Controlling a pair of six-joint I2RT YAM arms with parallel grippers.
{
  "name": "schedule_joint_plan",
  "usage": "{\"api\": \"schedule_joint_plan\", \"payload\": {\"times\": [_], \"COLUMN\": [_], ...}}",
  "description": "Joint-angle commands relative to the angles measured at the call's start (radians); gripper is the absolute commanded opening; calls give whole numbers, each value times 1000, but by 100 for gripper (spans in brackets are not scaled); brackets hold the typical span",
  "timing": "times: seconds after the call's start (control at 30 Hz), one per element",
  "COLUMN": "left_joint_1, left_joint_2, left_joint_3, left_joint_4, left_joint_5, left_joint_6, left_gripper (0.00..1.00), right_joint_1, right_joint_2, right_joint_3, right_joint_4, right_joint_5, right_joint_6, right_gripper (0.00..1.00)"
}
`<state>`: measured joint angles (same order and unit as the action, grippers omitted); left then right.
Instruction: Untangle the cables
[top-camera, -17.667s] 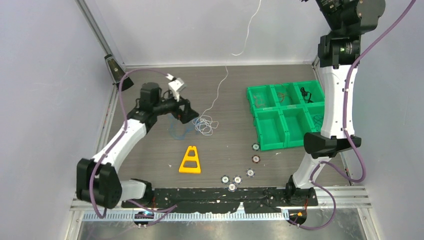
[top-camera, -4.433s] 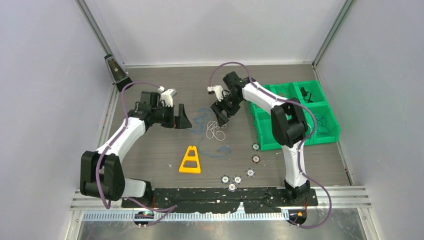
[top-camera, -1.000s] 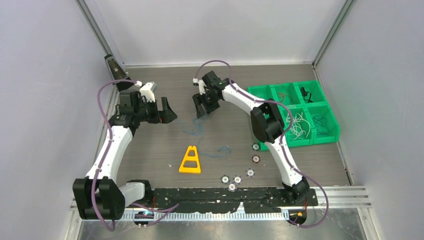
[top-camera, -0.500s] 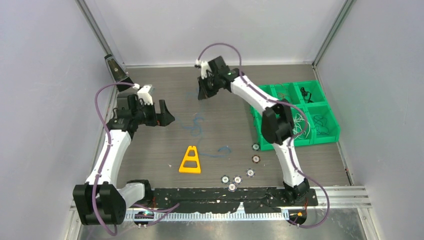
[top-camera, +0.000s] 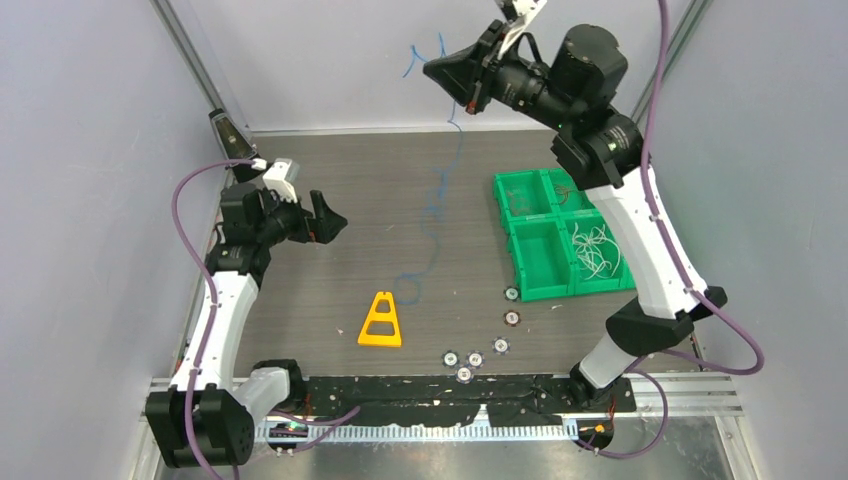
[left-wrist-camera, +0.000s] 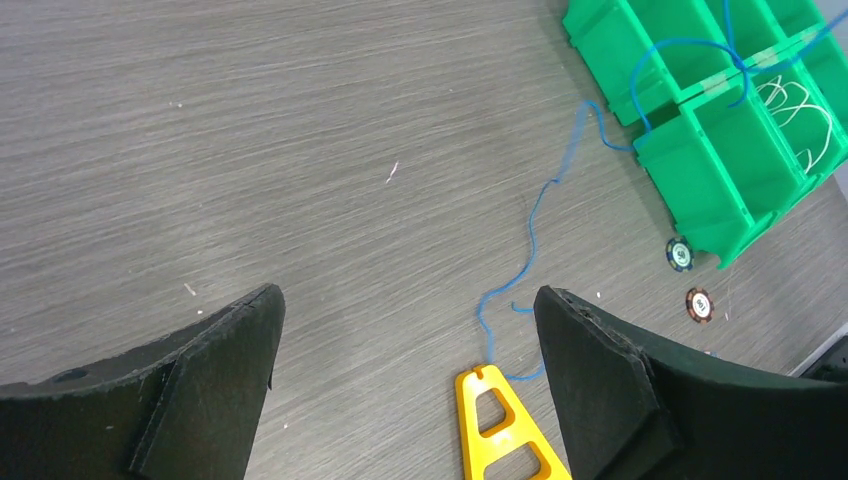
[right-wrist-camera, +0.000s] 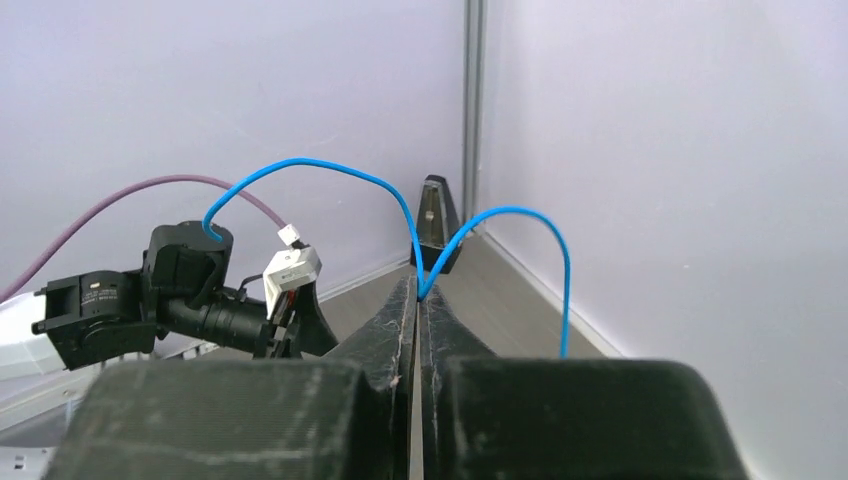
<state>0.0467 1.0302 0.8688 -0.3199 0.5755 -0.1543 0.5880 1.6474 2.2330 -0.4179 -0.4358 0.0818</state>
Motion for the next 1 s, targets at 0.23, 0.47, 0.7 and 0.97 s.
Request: {"api": "schedule_joint_plan", "payload": {"times": [0.23,0.47,0.7,0.97], "left_joint_1": [6,-5,-156,-428], "left_joint_2": [-7,-7,-22,96], "left_joint_3": [-8,-5,4,102], "left_joint_4": [144,178,312,504], "left_joint_5": [130,228,276,159], "left_joint_6": [-46,-45,28,92], "left_gripper": [98,98,100,100], "right_joint_1": [-8,-38,-25,-10], "right_joint_2": [-72,-112,-115,-105], "right_joint_3": [-16,80,108,31], "right_joint_4": [-47,-90,-12,26], "right_joint_5": [138,52,-44,-139], "right_joint_6": [-112,13,175,260], "right_gripper": [6,5,5,5]}}
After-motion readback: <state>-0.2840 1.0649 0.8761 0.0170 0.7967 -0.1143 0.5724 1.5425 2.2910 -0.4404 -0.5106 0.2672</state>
